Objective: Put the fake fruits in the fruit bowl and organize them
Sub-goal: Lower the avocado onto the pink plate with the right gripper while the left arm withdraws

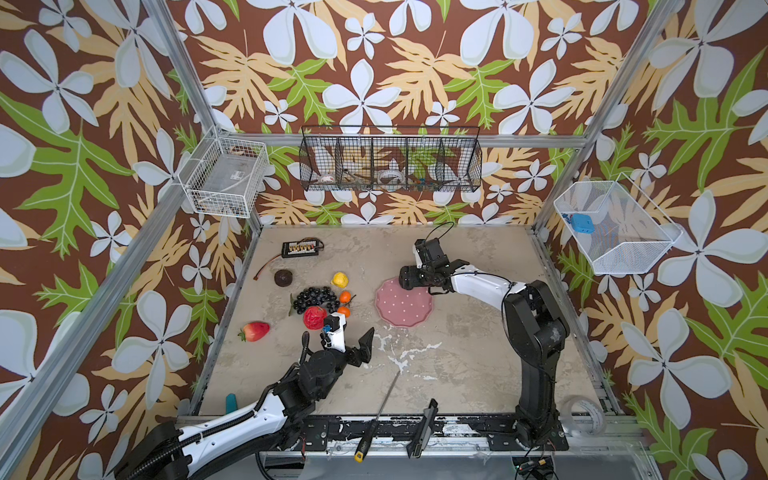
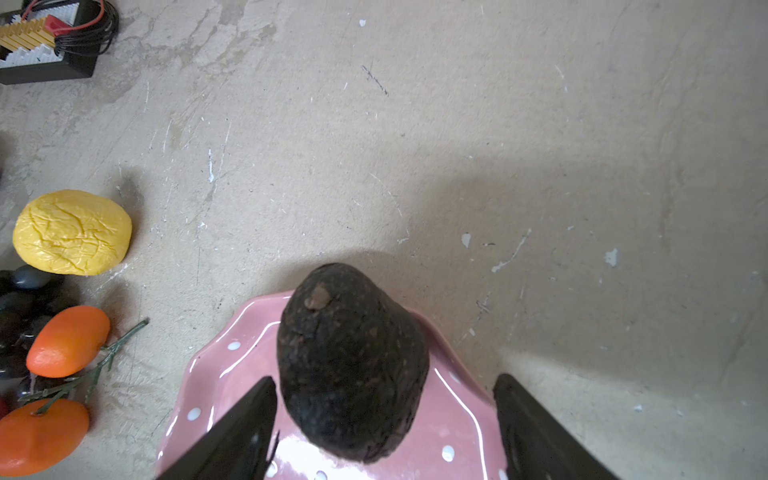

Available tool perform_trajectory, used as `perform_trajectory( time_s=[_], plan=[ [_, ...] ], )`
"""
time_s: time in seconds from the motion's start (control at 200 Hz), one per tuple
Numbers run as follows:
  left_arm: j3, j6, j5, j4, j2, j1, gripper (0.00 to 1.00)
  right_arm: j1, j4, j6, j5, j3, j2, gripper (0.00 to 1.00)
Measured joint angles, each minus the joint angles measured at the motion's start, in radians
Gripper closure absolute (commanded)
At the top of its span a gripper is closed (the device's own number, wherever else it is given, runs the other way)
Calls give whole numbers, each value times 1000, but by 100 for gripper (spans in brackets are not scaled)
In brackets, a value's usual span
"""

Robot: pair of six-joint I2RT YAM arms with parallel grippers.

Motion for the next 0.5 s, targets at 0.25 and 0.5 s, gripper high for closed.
perform_trajectory(
  time_s=[0.25,0.5],
  plan=[
    [3,0,-1,-1,29,0,9,0,0,-17,-19,1,-15,15],
    [10,-3,-1,0,55,0,9,2,0,-30,-52,1,-30,15]
  ],
)
